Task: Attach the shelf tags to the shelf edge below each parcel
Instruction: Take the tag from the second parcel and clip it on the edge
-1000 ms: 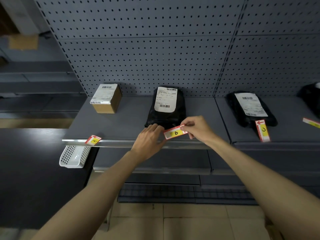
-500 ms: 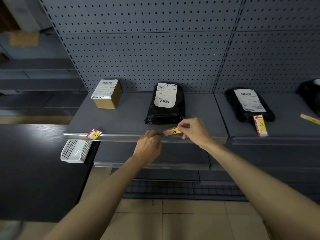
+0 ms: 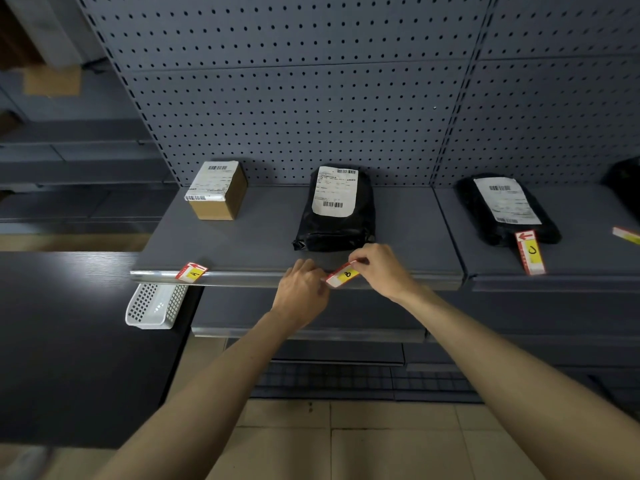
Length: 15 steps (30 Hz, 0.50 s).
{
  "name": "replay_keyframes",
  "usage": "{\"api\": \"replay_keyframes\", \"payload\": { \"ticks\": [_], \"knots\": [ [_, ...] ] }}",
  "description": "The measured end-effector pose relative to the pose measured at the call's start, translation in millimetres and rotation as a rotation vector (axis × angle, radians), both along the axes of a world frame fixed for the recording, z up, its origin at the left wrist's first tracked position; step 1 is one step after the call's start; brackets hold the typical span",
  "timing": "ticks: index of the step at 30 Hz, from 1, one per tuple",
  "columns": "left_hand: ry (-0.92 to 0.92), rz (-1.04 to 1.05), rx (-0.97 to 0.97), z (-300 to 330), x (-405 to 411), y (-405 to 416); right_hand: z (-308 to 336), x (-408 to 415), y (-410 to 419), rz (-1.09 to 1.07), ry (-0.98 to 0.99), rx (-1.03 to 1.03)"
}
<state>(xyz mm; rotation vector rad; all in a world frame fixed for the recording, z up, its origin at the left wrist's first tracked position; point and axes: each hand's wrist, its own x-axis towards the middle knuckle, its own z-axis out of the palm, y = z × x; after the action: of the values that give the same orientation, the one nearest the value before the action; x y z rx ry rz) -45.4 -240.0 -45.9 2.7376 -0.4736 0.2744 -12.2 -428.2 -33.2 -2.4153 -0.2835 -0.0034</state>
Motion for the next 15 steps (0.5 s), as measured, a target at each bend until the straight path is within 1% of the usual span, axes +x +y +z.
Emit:
{"api": "replay_keyframes", "payload": {
  "ticks": [5, 9, 12, 15],
  "knots": [
    [-0.009, -0.026, 0.013, 3, 4, 2, 7, -5, -1, 0.017, -0.059, -0.124],
    [-0.047, -0.032, -0.006, 18, 11, -4, 21, -17, -14, -0.038, -0.177, -0.289],
    [-0.070, -0.069, -0.011, 33, 16, -21, 31, -29, -33, -0.065, -0.238, -0.388],
    [-0.080, -0.128, -0.007, 46, 20, -54, 42, -36, -64, -0.097, -0.257, -0.453]
  ]
}}
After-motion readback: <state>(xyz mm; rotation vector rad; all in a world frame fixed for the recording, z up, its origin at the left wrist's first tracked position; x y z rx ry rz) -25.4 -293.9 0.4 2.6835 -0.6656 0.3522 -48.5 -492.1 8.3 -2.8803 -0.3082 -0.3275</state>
